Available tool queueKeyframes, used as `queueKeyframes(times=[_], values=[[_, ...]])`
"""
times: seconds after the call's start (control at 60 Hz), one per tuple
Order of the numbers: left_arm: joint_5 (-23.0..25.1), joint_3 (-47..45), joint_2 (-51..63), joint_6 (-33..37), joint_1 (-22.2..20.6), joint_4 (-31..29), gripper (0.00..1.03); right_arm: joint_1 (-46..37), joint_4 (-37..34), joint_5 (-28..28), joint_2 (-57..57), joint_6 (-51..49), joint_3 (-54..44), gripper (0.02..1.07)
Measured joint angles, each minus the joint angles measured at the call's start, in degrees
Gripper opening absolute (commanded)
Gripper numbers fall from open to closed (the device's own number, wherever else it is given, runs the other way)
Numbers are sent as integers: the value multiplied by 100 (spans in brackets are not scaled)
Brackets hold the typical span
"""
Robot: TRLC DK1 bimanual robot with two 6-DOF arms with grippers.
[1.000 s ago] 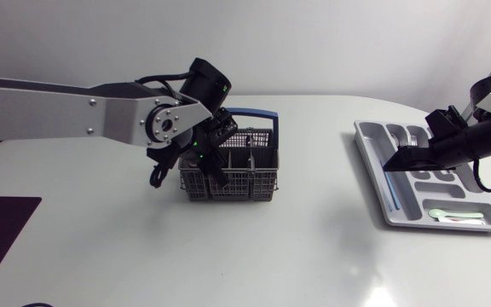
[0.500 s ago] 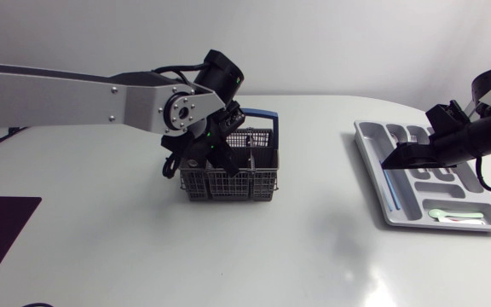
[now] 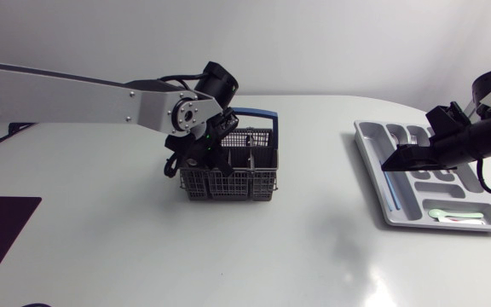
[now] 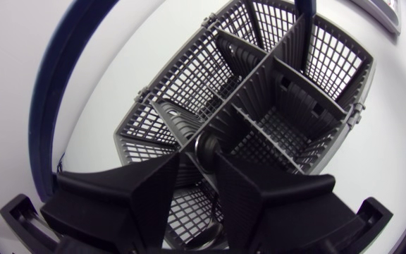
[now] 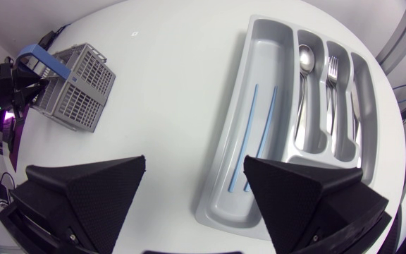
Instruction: Unload the cutlery basket into the drawer organizer.
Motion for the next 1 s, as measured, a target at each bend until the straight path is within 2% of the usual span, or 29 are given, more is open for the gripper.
queueKeyframes(times=[0.067,0.433,0.767,1.0], values=[[0,0,7,-7,0,22,33,0,4,2,-2,0,-17,102],[2,-13,33,-79,-2,245,31,24,7,4,-35,0,-85,102],[61,-144,37,-83,-20,529,19,61,48,11,-153,-2,-203,102],[175,-275,42,-85,-20,625,6,96,96,22,-214,-4,-334,102]])
